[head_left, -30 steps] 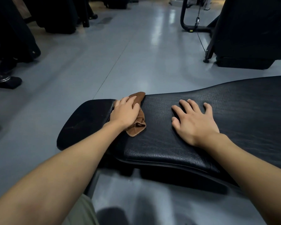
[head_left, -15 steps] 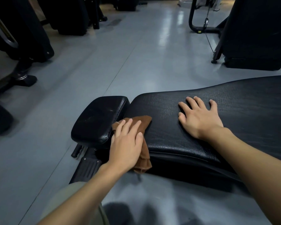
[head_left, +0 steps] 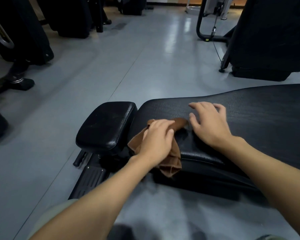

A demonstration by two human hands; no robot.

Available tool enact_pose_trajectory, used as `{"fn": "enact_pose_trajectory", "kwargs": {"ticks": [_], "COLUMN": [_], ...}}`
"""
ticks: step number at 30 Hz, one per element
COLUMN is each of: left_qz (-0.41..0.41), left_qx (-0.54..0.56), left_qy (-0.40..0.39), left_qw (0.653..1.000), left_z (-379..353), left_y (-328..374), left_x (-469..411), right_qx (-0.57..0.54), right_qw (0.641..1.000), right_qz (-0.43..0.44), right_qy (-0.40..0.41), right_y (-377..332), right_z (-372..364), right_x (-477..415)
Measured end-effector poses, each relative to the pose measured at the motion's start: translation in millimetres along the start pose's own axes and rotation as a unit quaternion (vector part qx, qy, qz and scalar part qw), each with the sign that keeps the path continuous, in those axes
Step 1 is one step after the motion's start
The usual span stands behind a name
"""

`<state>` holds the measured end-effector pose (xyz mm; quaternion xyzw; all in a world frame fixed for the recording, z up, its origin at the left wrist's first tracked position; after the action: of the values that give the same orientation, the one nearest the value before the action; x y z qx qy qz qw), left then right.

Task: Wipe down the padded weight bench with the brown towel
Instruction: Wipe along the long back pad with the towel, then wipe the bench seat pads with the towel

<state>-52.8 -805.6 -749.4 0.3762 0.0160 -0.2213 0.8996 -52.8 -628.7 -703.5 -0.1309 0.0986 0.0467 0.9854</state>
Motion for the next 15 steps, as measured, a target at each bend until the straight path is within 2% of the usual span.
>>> {"fn": "enact_pose_trajectory", "kwargs": {"ticks": [1, 3, 5, 6, 7, 9, 10, 11, 13, 15], "left_qz": [0.021, 0.079, 0.125, 0.147, 0.158, 0.148, 0.141, 0.142, 0.162, 0.177], "left_qx": [0.062, 0.214, 0.408, 0.466, 0.474, 0.330, 0.237, 0.175, 0.131, 0.112], "left_qy": [0.026, 0.048, 0.033, 0.022, 0.006, -0.008, -0.009, -0.017, -0.067, -0.124], "left_qw": [0.997, 0.973, 0.904, 0.872, 0.866, 0.932, 0.961, 0.974, 0.976, 0.970], "left_z": [7, 23, 39, 47, 55, 71, 78, 82, 84, 82], "left_y": [-3, -2, 4, 2, -2, -16, -24, -31, -44, -53], "left_x": [-5, -12, -15, -14, -13, -10, -9, -8, -8, -8], "right_qx": [-0.049, -0.096, -0.056, -0.013, 0.050, 0.180, 0.205, 0.202, 0.172, 0.165], "right_qw": [0.998, 0.985, 0.965, 0.960, 0.961, 0.952, 0.949, 0.950, 0.951, 0.957], "right_qz": [0.034, 0.104, 0.104, 0.088, 0.082, 0.092, 0.112, 0.143, 0.214, 0.205], "right_qy": [0.003, -0.097, -0.235, -0.264, -0.261, -0.229, -0.210, -0.190, -0.141, -0.121], "right_y": [-15, -48, -71, -76, -79, -84, -88, -93, -99, -91], "right_z": [5, 6, -6, -15, -21, -27, -30, -33, -37, -38], "right_x": [7, 18, 25, 25, 24, 22, 23, 24, 27, 13]}}
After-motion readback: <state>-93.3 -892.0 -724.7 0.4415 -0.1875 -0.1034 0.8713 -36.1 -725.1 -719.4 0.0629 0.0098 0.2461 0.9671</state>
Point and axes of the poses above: each hand's wrist, its own x-axis away from the middle knuckle, its own z-axis out of the back of the hand, y = z × x, the point moved 1 cm from there along -x, towards the middle knuckle, and after that the axes turned 8 degrees about -y, right-handed, at the moved point
